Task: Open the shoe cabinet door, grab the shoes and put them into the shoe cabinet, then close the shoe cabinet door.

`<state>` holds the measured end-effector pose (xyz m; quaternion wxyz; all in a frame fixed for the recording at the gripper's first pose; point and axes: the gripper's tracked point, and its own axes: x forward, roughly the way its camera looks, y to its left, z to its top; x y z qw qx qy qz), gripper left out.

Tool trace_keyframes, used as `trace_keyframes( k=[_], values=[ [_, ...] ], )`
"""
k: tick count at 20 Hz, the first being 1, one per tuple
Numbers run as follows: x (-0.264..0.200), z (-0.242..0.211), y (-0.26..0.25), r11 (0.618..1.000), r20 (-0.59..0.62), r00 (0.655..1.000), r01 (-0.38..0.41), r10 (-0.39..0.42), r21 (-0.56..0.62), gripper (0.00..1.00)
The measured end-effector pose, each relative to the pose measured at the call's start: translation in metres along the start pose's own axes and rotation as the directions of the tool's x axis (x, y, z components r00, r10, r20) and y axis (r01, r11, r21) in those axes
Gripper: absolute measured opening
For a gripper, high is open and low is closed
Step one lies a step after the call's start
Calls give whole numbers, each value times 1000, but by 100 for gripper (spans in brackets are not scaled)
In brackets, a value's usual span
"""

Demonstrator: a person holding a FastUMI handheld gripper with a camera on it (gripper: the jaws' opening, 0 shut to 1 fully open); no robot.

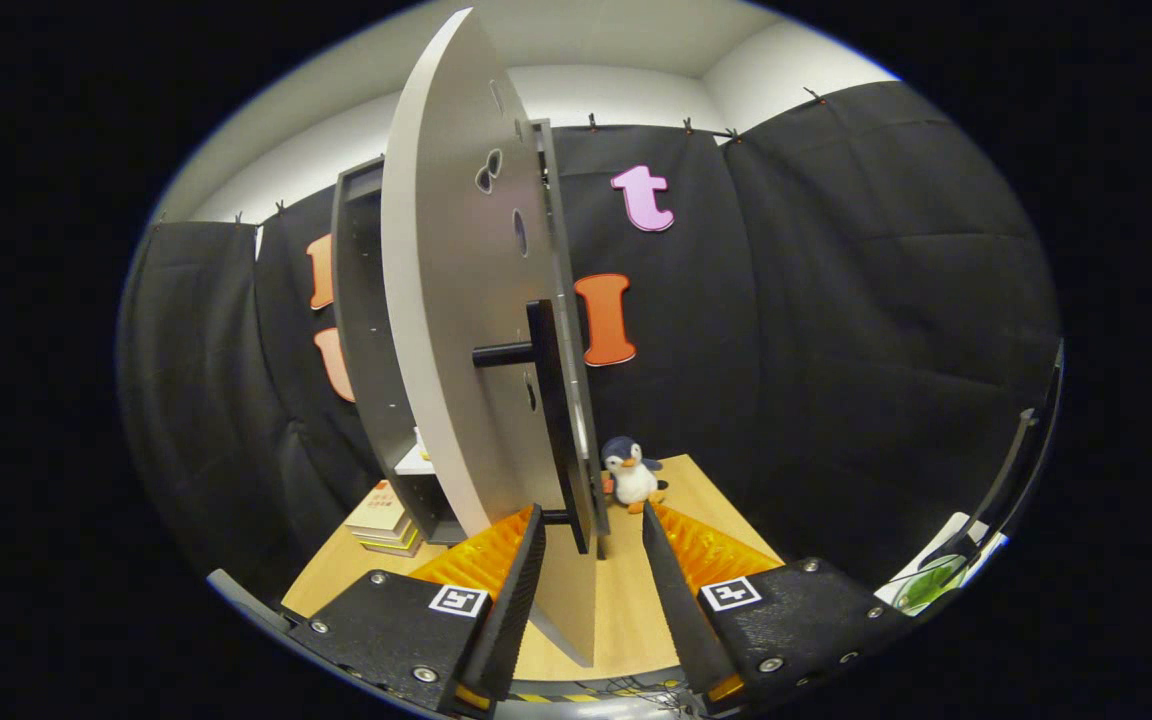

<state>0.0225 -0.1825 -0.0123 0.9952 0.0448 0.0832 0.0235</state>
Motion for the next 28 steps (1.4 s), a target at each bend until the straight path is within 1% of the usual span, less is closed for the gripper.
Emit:
trace_keyframes(
  k=[5,8,9,12,16,17,18,23,25,28],
  values=[
    [15,-5,56,993,-11,993,-121,121,-7,64],
    [32,-14,82,986,-39,986,-165,165,-17,65],
    [28,-15,85,983,-24,983,-184,184,-8,67],
    [44,-19,117,971,-32,971,-238,237,3,68],
    [70,-14,152,964,-21,964,-264,263,-42,72],
    [78,-15,161,961,-28,962,-273,272,-49,75],
    [87,-13,171,959,-24,960,-279,278,-55,76],
    [119,-11,205,952,-28,954,-299,298,-66,77],
    [127,-9,213,952,-23,955,-296,295,-76,78],
    [128,-7,211,951,-15,955,-296,296,-83,79]
  ],
)
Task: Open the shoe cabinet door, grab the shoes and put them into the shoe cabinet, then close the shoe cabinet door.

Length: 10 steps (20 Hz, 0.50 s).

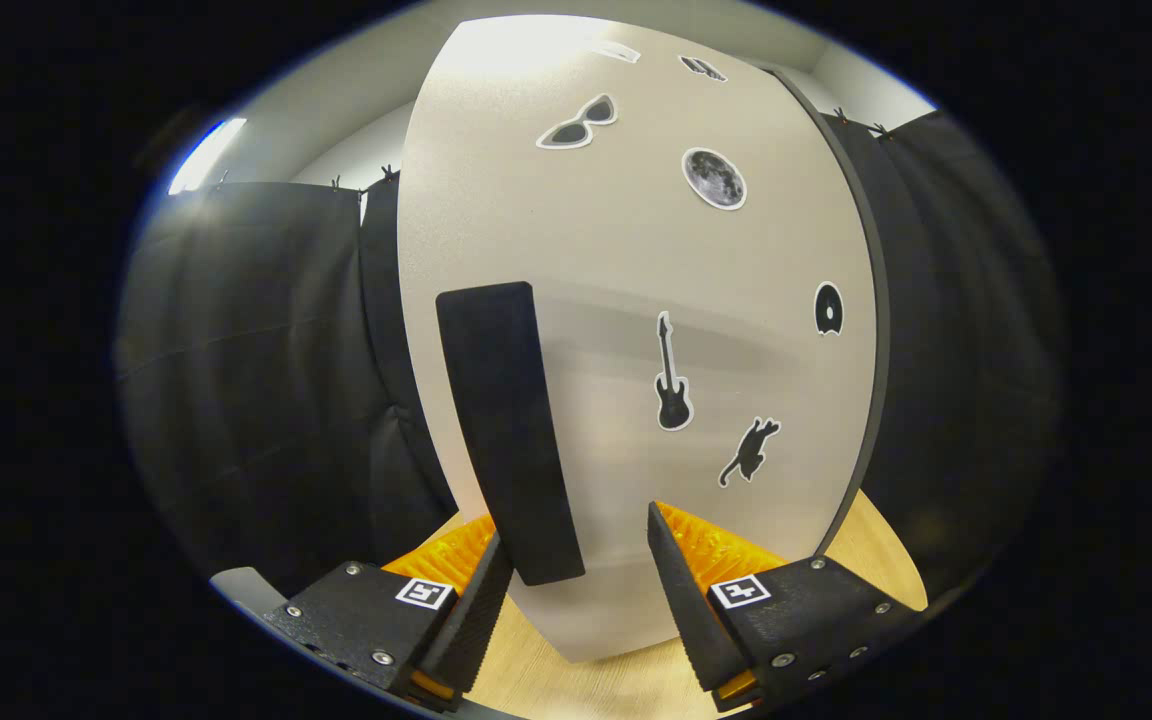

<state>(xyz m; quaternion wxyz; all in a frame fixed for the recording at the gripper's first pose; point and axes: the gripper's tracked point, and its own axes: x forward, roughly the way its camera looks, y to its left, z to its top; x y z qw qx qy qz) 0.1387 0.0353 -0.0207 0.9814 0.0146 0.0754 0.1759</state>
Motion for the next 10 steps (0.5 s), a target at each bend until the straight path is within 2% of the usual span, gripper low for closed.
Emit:
trace_keyframes(
  k=[10],
  values=[
    [31,4,9,1000,28,999,-28,28,-8,92]
  ],
)
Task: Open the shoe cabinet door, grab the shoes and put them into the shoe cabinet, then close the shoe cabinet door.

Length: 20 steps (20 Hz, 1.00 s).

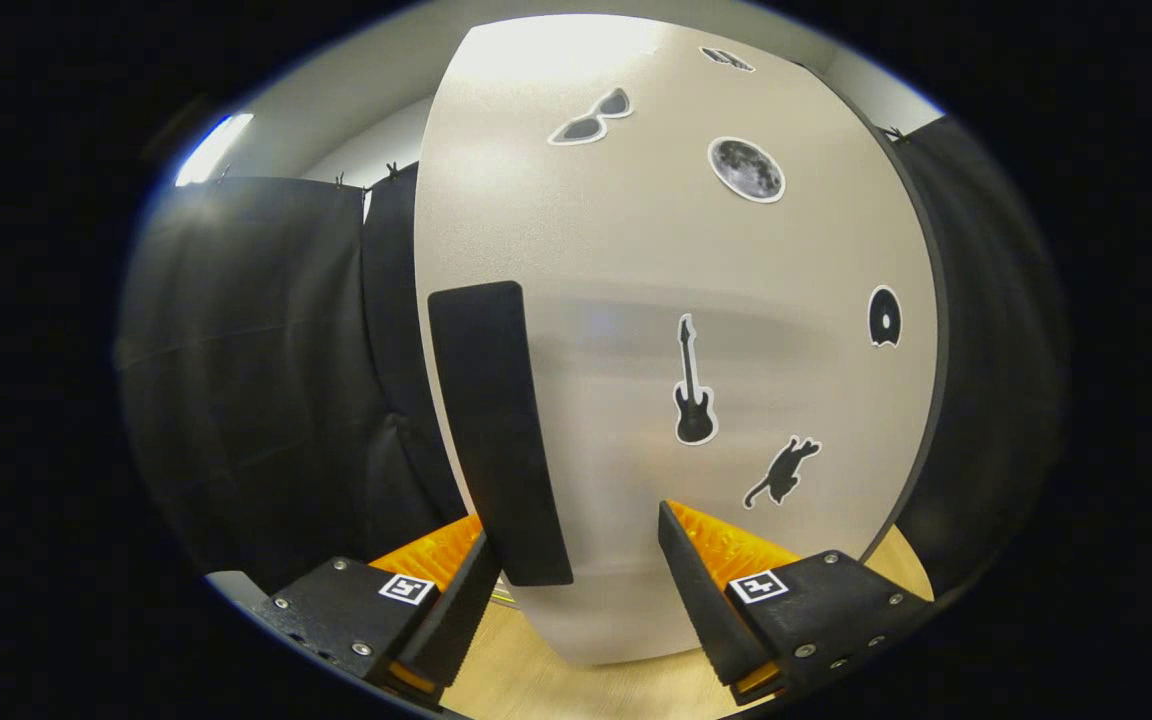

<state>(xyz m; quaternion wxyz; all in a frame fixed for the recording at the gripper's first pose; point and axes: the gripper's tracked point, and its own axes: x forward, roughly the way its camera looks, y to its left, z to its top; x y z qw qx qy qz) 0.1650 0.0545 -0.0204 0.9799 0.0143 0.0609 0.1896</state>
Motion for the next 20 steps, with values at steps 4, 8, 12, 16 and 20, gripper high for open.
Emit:
trace_keyframes(
  k=[4,8,12,16,20],
  values=[
    [7,2,2,1000,10,1000,20,-20,-21,94],
    [12,3,4,999,18,999,45,-45,-2,96],
    [14,4,5,998,31,998,62,-63,5,97],
    [14,3,5,997,46,996,73,-73,-2,98],
    [16,1,4,996,54,995,85,-84,-6,98]
  ],
)
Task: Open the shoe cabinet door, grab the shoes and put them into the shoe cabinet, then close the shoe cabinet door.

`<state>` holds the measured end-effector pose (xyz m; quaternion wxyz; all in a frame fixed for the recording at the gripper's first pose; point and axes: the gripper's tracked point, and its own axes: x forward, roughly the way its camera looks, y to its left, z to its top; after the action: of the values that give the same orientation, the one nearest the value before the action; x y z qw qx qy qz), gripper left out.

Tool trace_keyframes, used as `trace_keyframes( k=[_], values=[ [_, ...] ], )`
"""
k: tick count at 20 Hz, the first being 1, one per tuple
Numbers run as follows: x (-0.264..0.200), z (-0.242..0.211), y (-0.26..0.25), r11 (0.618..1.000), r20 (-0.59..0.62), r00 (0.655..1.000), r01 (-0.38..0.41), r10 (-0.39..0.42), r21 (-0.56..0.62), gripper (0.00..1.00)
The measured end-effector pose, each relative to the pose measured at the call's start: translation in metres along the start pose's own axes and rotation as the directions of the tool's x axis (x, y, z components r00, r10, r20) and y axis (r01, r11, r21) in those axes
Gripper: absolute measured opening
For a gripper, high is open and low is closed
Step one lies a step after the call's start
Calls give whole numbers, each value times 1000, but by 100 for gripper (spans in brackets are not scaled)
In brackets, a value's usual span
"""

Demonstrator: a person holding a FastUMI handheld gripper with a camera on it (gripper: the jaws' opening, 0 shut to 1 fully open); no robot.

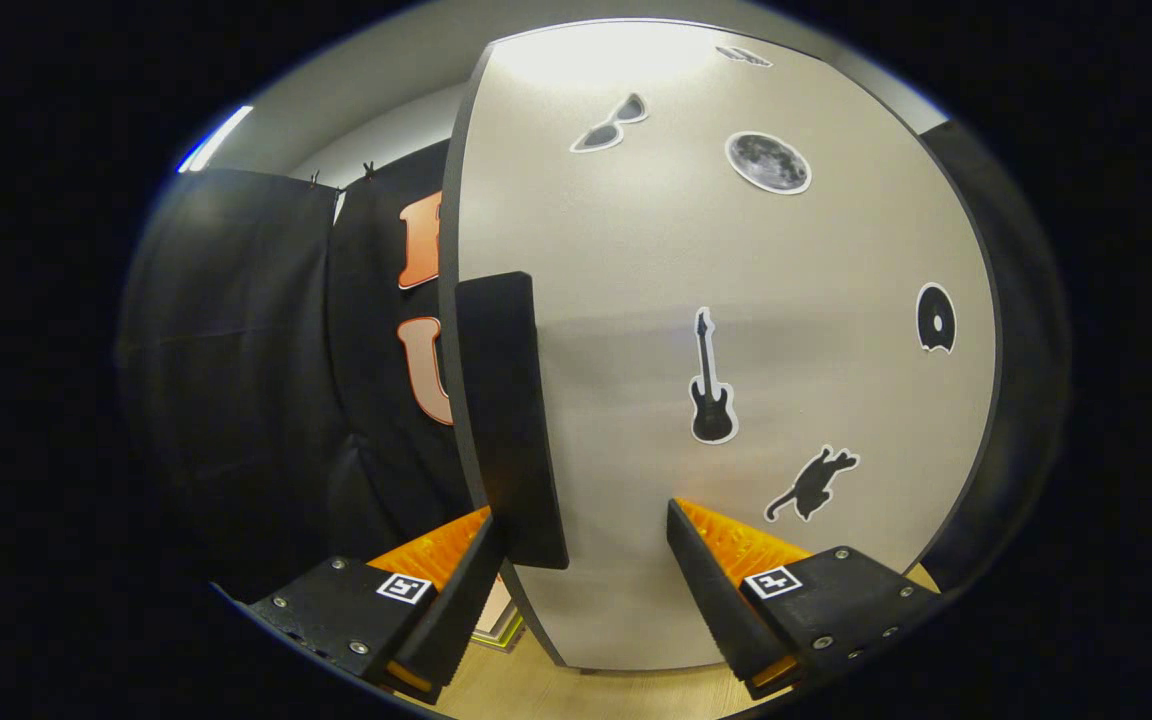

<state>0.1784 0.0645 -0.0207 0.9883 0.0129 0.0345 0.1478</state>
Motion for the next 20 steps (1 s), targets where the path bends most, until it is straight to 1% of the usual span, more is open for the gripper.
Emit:
trace_keyframes(
  k=[8,9,10,11,15,20],
  values=[
    [1,1,0,1000,11,1000,3,-3,5,98],
    [1,1,1,1000,8,1000,0,0,7,98],
    [0,-2,6,1000,-16,1000,-20,21,20,97],
    [-5,-2,9,999,-26,999,-26,27,31,97],
    [-33,5,5,1000,-4,1000,7,-7,6,97],
    [-86,12,-9,998,12,998,63,-63,8,97]
  ],
)
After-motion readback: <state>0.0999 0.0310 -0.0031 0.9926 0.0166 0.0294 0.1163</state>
